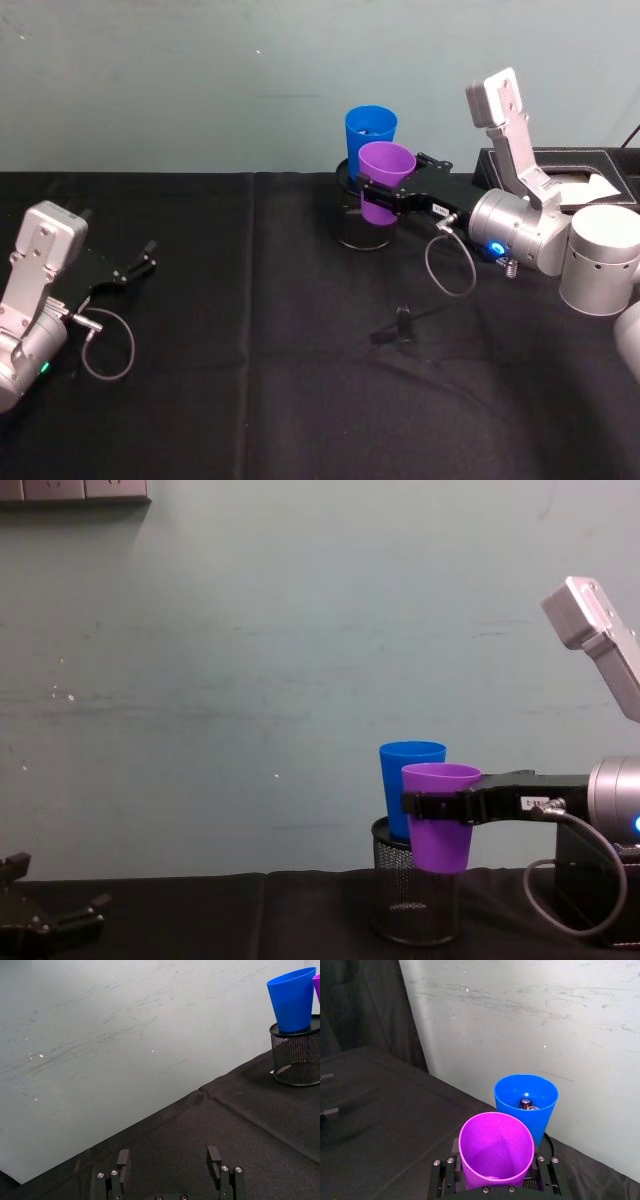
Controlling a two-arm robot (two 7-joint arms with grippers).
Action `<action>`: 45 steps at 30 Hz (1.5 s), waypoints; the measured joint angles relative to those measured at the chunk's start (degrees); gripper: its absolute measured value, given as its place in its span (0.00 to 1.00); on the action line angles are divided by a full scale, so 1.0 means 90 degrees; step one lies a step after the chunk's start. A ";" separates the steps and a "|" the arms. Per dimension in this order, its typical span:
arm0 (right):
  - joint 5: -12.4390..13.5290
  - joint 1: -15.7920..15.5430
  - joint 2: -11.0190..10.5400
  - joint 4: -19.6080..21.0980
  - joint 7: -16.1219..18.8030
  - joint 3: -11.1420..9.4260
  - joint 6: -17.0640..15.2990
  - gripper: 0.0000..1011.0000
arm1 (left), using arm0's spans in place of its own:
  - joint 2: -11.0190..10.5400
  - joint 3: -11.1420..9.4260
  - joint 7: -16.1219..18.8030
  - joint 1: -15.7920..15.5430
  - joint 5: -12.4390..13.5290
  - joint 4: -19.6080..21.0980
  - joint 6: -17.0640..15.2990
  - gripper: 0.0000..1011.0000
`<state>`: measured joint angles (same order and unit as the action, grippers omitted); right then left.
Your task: Pick up one cup with a gripper and tap it against the other cup.
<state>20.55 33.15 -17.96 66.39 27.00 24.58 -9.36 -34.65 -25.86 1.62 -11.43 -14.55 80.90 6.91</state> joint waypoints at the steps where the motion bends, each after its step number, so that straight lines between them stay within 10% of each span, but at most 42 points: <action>1: 0.0000 0.0000 0.0000 0.0000 0.0000 0.0000 0.0000 0.73 | 0.0000 0.0000 0.0000 0.0000 0.0000 0.0000 0.0000 0.99; 45: 0.0000 0.0000 0.0000 0.0000 0.0000 0.0000 0.0000 0.73 | 0.0000 0.0000 0.0000 0.0000 0.0000 0.0000 0.0000 0.99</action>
<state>20.55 33.15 -17.96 66.39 27.00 24.58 -9.36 -34.65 -25.86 1.62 -11.43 -14.55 80.90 6.91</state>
